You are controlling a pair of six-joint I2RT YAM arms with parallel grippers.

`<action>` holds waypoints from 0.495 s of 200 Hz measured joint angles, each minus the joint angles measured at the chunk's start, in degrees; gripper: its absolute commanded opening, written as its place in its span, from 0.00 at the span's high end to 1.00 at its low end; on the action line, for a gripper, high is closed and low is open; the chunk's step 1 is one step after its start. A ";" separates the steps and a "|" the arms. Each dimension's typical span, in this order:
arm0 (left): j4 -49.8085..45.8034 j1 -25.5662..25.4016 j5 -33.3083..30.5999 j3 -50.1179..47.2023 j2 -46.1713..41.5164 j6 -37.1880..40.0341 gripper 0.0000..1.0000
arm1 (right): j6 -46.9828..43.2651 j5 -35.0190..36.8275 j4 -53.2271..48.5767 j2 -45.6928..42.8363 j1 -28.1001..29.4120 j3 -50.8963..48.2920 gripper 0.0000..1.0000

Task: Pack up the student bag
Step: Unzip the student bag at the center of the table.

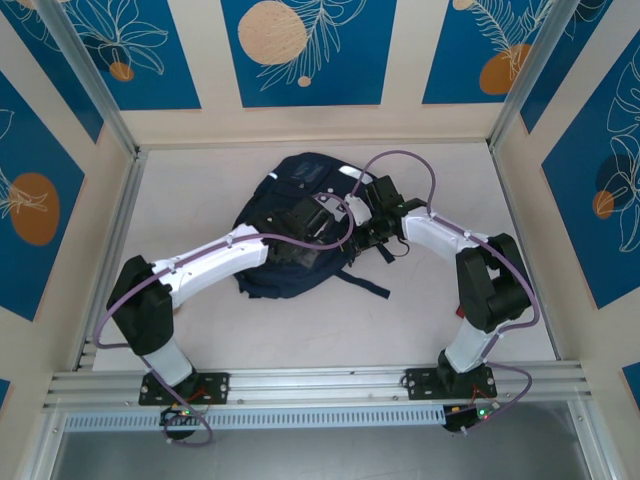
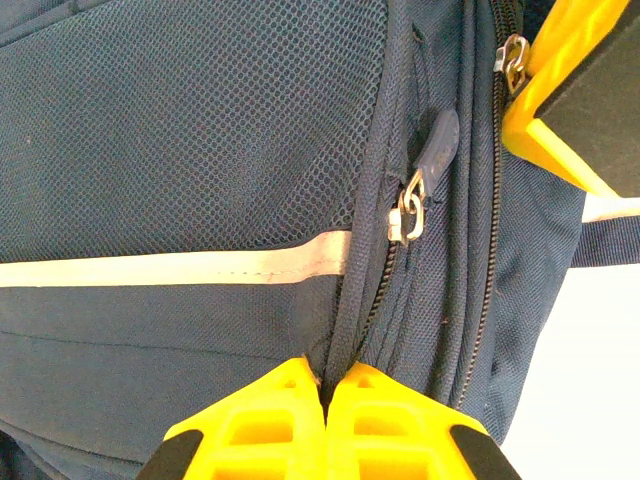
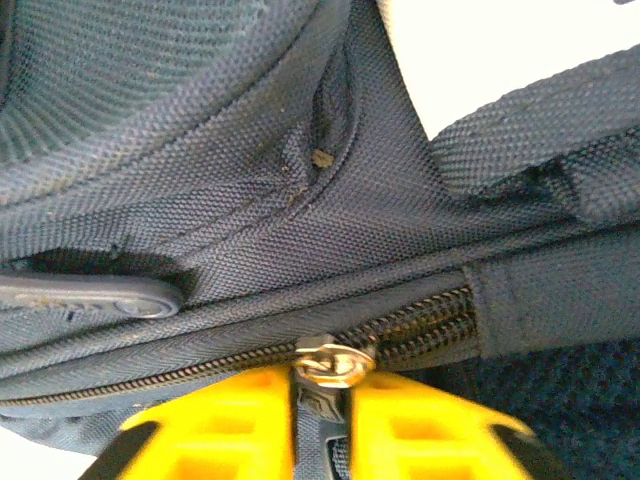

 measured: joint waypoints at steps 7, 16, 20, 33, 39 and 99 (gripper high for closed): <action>-0.02 0.02 0.00 0.00 0.00 0.00 1.00 | 0.28 0.02 0.04 0.00 0.02 0.00 0.93; 0.00 0.04 0.00 0.00 0.00 -0.02 1.00 | 0.46 -0.15 0.02 -0.07 0.02 0.00 0.95; 0.00 0.07 0.00 0.00 0.00 -0.02 1.00 | 0.92 -0.31 -0.02 -0.11 0.02 -0.02 0.96; -0.04 0.11 0.00 0.00 0.00 -0.09 1.00 | 1.75 -0.74 0.17 -0.44 0.02 -0.17 0.97; -0.04 0.15 0.02 0.00 0.00 -0.17 1.00 | 2.36 -1.09 0.50 -0.74 0.00 -0.52 0.98; -0.92 0.39 0.92 0.11 0.09 -1.11 1.00 | 13.46 -8.04 9.29 -7.04 0.24 -9.60 1.00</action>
